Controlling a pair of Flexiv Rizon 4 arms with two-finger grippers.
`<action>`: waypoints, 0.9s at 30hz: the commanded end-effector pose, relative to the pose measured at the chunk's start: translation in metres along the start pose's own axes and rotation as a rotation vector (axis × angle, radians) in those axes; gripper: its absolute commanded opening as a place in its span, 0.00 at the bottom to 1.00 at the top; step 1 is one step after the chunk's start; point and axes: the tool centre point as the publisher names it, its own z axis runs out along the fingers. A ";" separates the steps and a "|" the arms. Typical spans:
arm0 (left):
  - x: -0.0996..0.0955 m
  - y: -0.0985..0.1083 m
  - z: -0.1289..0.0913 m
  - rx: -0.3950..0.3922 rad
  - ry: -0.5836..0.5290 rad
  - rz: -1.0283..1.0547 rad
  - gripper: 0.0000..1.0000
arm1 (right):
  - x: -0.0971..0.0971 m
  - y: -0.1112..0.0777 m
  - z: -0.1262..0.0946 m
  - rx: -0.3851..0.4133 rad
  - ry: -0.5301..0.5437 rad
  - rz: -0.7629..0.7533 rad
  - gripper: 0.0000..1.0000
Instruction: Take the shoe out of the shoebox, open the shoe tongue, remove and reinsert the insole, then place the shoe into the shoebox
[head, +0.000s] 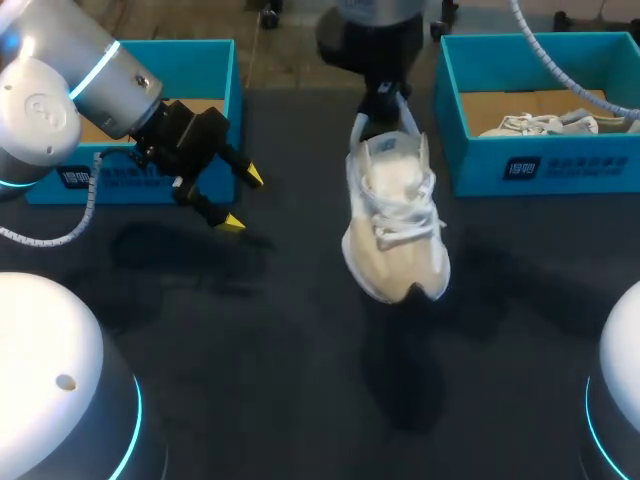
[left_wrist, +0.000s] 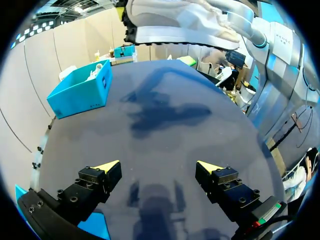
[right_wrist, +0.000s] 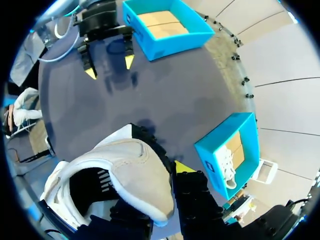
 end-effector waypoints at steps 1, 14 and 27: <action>0.001 0.000 0.000 -0.002 0.000 0.000 1.00 | -0.020 -0.020 0.007 -0.014 0.016 -0.023 0.00; 0.001 0.000 0.000 -0.002 0.000 0.000 1.00 | -0.084 -0.066 0.037 -0.002 0.001 -0.081 0.00; 0.001 0.000 0.000 -0.002 0.000 0.000 1.00 | -0.150 -0.079 0.060 -0.008 0.001 -0.139 0.00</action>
